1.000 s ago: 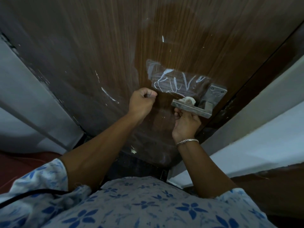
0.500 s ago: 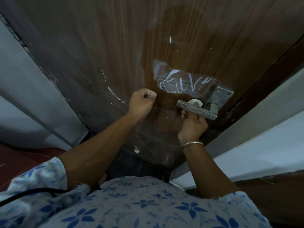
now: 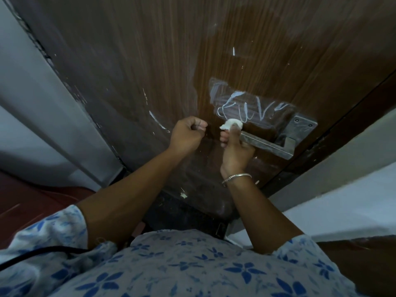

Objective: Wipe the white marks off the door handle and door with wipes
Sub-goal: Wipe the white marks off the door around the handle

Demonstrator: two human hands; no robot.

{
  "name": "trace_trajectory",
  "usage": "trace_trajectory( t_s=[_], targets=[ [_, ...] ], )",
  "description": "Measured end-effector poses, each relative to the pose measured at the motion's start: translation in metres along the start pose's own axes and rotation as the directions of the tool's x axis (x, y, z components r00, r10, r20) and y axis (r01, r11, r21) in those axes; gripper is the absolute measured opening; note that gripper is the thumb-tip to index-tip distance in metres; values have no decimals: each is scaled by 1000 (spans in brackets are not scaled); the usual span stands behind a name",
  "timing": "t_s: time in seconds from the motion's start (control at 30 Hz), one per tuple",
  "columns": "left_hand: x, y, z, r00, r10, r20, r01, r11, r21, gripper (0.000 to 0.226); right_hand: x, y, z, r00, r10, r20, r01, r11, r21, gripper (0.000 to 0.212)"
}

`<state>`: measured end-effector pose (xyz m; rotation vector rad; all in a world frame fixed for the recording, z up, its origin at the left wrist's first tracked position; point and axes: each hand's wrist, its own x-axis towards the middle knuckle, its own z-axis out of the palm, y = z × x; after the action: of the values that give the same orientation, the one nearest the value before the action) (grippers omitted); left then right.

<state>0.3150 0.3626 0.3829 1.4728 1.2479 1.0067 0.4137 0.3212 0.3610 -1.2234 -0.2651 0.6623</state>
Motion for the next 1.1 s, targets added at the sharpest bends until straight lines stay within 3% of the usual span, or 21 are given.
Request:
trace_trajectory(
  t_s=[0.17,0.57,0.8,0.97,1.1],
  targets=[
    [3,-2,-9,1000,-29,5,29,1000,6,22,6,-6,-14,997,-65,-34,67,993,95,19],
    [4,7,1,1000,-21,-5,21,1000,6,16,0,4,26,989,91,115,-76,989,-127,29],
    [9,5,-2,1000,-23,-21,23,999,-22,19,0,0,15,1000,7,22,-6,999,-39,20],
    [6,9,0,999,-38,-8,37,996,-83,20,-5,-1,39,988,8,151,13,990,-138,25],
    [8,10,-6,997,-64,-39,61,994,-94,17,-4,0,43,984,2,176,26,987,-158,26]
  ],
)
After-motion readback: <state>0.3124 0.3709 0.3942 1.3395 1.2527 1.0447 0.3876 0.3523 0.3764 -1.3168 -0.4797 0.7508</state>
